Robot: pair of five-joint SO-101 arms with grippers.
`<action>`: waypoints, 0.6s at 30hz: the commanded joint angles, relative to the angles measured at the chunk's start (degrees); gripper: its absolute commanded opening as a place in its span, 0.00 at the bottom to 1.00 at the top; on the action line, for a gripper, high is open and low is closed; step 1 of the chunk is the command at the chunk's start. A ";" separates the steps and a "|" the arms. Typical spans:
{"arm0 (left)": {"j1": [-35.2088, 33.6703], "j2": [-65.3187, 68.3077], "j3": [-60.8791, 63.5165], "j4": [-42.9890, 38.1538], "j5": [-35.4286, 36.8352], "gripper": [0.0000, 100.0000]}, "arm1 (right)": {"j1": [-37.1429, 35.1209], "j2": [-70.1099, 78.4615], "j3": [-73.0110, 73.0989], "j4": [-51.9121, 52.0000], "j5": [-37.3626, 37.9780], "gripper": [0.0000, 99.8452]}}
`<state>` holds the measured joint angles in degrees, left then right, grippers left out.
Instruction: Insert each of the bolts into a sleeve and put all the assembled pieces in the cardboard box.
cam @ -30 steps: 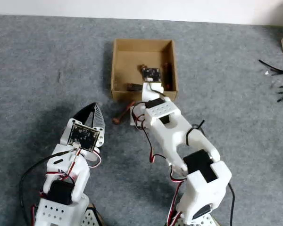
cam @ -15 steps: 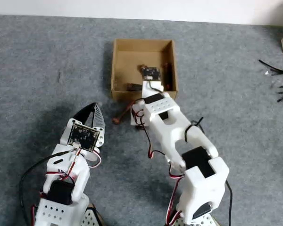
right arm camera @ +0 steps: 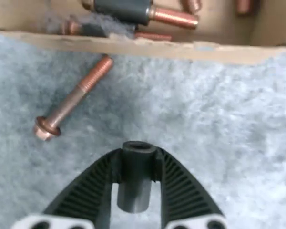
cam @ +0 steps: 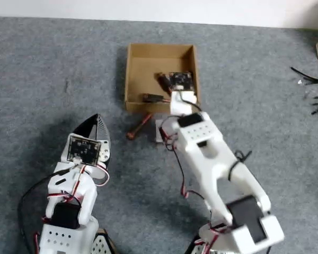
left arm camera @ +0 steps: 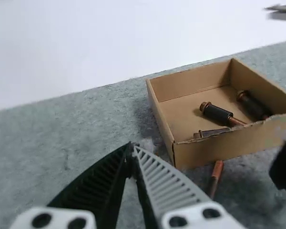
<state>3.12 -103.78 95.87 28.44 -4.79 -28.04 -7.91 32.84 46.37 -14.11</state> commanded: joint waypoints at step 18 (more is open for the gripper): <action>5.58 56.84 -33.27 2.99 -6.42 0.01 | 3.82 -27.47 26.95 -19.74 5.36 0.00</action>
<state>4.70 -62.64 71.25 31.16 -9.80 -24.97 -31.03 56.22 33.36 -11.91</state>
